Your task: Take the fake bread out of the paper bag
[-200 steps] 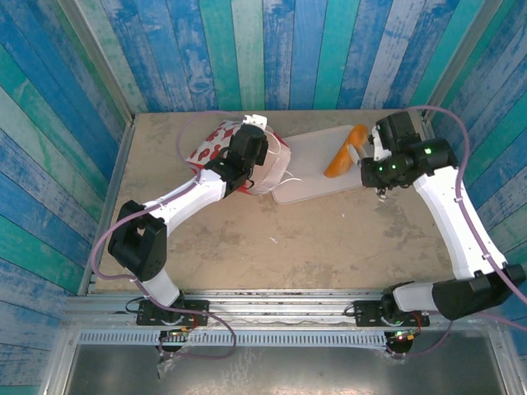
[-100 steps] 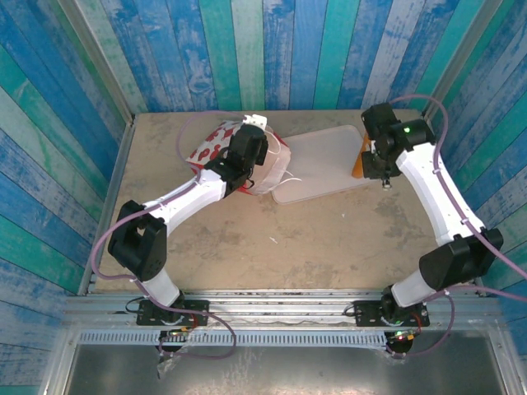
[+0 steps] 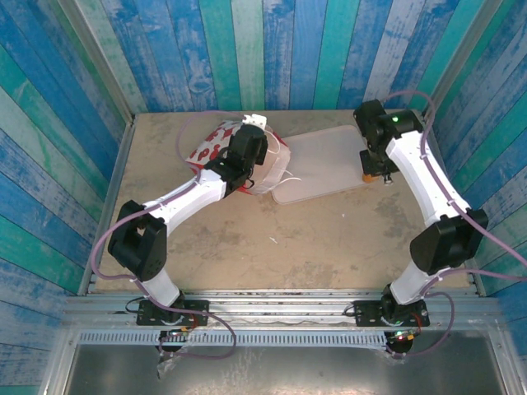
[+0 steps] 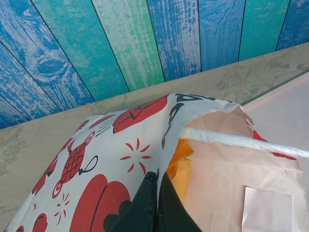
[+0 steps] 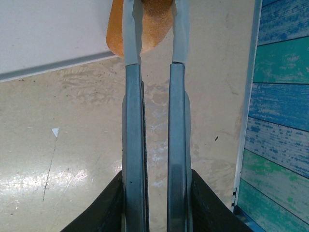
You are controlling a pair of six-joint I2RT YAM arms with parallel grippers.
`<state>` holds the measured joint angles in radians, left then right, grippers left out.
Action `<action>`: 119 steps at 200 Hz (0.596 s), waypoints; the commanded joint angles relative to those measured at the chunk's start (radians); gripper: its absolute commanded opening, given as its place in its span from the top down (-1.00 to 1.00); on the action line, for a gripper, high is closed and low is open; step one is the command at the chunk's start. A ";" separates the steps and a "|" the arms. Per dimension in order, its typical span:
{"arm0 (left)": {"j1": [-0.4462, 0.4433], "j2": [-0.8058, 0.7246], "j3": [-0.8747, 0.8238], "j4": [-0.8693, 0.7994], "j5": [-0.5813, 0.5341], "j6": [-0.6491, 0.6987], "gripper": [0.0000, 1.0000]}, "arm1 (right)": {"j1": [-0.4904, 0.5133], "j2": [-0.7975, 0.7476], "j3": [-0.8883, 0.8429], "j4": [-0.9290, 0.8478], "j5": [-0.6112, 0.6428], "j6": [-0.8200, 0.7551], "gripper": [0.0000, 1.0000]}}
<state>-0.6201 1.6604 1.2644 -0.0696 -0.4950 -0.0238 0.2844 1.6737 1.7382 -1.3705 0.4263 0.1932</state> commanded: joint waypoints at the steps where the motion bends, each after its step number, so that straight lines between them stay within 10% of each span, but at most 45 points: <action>1: -0.003 0.008 -0.007 0.013 -0.023 -0.016 1.00 | -0.006 0.038 0.039 -0.022 0.048 -0.003 0.60; 119: -0.003 0.018 0.014 0.016 -0.027 0.003 1.00 | 0.007 0.301 0.209 0.036 0.013 -0.033 0.40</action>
<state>-0.6201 1.6604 1.2640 -0.0681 -0.4961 -0.0223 0.2867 1.9232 1.9026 -1.3254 0.4511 0.1719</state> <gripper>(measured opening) 0.048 0.302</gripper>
